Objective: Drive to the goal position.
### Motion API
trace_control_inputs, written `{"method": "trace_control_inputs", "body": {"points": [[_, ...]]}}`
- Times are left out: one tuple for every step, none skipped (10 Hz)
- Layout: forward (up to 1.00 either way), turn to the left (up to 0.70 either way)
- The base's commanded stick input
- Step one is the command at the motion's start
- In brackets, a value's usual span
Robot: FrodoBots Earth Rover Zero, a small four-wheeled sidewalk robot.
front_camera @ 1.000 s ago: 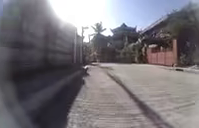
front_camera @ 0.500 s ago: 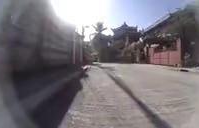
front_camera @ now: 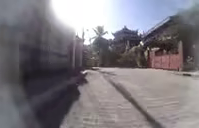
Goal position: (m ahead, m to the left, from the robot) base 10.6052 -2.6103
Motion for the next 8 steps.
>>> {"method": "trace_control_inputs", "body": {"points": [[0.85, -0.03], [0.85, -0.03], [0.85, -0.03], [0.85, -0.03], [0.85, -0.03], [0.85, -0.03], [0.85, -0.03], [0.85, -0.03]]}}
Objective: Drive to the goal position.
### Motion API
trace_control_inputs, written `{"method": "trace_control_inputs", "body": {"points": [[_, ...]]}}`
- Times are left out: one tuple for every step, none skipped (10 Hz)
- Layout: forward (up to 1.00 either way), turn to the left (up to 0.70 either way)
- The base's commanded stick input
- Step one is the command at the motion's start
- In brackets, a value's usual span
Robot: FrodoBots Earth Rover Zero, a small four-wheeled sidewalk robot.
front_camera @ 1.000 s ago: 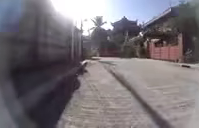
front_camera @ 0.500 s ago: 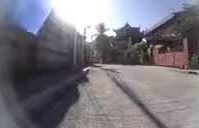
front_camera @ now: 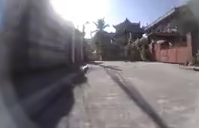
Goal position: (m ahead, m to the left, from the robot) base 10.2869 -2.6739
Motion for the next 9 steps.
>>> {"method": "trace_control_inputs", "body": {"points": [[0.85, -0.03], [0.85, -0.03], [0.85, -0.03], [0.85, -0.03], [0.85, -0.03], [0.85, -0.03], [0.85, -0.04], [0.85, -0.04], [0.85, -0.04]]}}
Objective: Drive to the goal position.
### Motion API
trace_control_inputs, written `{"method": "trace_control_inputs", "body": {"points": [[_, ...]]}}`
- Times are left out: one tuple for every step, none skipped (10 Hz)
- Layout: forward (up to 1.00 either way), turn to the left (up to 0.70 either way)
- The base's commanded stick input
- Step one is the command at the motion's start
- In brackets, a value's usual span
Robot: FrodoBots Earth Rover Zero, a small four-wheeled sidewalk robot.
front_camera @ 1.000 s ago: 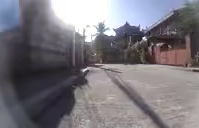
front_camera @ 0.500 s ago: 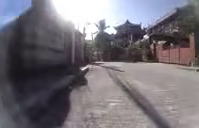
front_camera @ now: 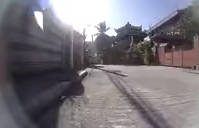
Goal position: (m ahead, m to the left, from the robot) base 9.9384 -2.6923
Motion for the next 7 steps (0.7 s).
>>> {"method": "trace_control_inputs", "body": {"points": [[0.85, -0.05], [0.85, -0.05], [0.85, -0.04], [0.85, -0.03], [0.85, -0.03], [0.85, -0.03], [0.85, -0.03]]}}
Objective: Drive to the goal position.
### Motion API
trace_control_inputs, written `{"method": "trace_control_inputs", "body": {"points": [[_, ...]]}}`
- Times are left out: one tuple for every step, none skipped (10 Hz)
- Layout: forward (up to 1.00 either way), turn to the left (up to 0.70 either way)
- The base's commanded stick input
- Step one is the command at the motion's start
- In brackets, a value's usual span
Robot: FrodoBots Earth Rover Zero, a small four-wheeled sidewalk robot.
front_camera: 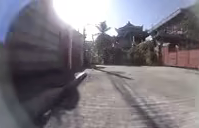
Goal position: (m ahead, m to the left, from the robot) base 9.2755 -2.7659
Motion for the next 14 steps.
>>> {"method": "trace_control_inputs", "body": {"points": [[0.85, -0.03], [0.85, -0.03], [0.85, -0.03], [0.85, -0.03], [0.85, -0.03], [0.85, -0.03], [0.85, -0.03], [0.85, -0.03], [0.85, -0.03], [0.85, -0.03], [0.85, -0.03], [0.85, -0.03], [0.85, -0.03], [0.85, -0.03]]}}
